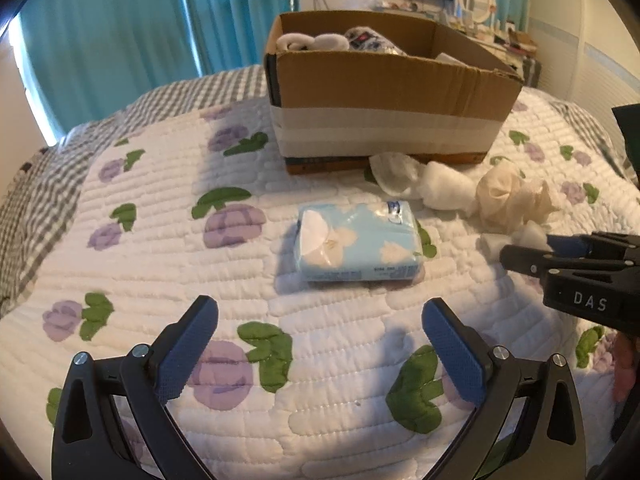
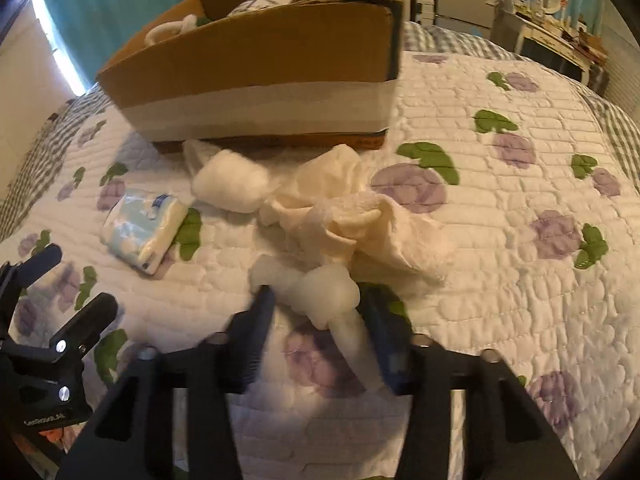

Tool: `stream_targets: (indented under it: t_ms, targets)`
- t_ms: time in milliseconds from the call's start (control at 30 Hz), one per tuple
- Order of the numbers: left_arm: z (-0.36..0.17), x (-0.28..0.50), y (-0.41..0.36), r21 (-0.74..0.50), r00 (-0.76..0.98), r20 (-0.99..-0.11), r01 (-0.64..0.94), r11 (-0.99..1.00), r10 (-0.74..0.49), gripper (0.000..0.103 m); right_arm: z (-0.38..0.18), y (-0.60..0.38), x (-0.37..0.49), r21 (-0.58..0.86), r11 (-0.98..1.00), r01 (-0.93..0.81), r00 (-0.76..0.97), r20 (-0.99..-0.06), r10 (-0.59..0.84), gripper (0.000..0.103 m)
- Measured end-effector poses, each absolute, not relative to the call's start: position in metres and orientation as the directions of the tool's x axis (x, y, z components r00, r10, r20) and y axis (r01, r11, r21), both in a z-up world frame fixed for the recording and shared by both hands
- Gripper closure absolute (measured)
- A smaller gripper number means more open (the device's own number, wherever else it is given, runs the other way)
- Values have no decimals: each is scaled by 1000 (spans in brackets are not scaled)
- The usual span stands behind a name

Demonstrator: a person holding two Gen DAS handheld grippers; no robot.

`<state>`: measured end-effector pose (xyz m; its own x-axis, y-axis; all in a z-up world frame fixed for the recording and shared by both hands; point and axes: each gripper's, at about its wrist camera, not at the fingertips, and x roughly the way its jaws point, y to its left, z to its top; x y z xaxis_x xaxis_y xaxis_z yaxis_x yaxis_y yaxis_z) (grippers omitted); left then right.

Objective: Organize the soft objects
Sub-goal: 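Grasp the white sock with the right tool while the left tool grasps the blue tissue pack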

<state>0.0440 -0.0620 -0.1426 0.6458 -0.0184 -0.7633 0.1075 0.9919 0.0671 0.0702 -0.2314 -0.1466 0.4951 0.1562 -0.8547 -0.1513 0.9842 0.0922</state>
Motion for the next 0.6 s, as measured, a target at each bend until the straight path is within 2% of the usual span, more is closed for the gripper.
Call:
stream_targets:
  t_ms: [33,100,433,600]
  targets:
    - [-142,42,-61,63,647,-763,103,993,-19,0,-145,-230,67,82,984,-156,504,-850,151,70]
    - [-142,43,-59,52,646,-763,101,994,-26,0,-141,-232,62,80,985,-154,515,-844,149,75]
    - [-125,31,-57,-5,658,-750,96,995,-67,0,-96,-228,24,72,976,-206,591,-786,183,76]
    - [-108,43,-59,-21,676,-732,98,995,-82,0,-64,-226,34,37,975,-220,648,-741,174,76]
